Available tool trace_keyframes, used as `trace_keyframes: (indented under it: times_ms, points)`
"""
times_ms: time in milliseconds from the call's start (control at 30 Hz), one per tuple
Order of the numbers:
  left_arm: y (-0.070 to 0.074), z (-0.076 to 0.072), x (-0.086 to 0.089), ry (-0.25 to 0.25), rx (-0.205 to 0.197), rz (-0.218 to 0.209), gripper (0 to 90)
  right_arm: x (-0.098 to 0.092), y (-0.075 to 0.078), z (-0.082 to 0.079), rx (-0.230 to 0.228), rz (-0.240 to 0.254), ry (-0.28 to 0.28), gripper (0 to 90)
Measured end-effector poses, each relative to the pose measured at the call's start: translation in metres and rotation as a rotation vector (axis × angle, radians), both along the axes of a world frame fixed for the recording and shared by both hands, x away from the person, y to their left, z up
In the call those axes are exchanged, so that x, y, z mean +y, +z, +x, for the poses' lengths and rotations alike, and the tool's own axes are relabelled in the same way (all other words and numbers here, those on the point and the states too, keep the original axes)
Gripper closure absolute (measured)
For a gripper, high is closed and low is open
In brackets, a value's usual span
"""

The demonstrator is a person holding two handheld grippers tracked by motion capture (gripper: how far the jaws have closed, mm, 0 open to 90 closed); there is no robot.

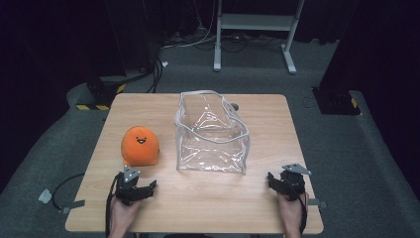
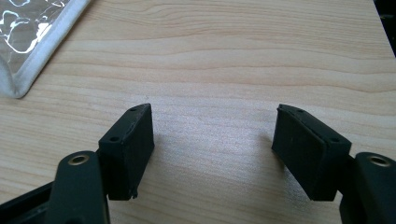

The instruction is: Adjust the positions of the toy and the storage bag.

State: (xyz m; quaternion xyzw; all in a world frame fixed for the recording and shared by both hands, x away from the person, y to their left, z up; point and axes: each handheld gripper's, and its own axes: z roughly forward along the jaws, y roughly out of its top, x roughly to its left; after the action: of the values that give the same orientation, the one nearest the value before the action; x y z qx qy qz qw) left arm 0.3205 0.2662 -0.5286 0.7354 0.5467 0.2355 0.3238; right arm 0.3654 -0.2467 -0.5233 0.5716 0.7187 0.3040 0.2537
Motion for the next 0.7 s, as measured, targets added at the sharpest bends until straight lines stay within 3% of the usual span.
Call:
trace_keyframes:
  times_ms: [333, 700]
  points:
    - [0.0023, -0.0003, -0.0003, -0.009, 0.023, 0.008, 15.3, 0.0003, 0.0, -0.0003, 0.001, 0.002, 0.0, 29.0]
    - [0.0028, -0.0027, -0.0034, -0.028, 0.02, -0.006, 16.5, 0.0002, 0.0001, -0.0004, 0.001, 0.001, 0.003, 28.8]
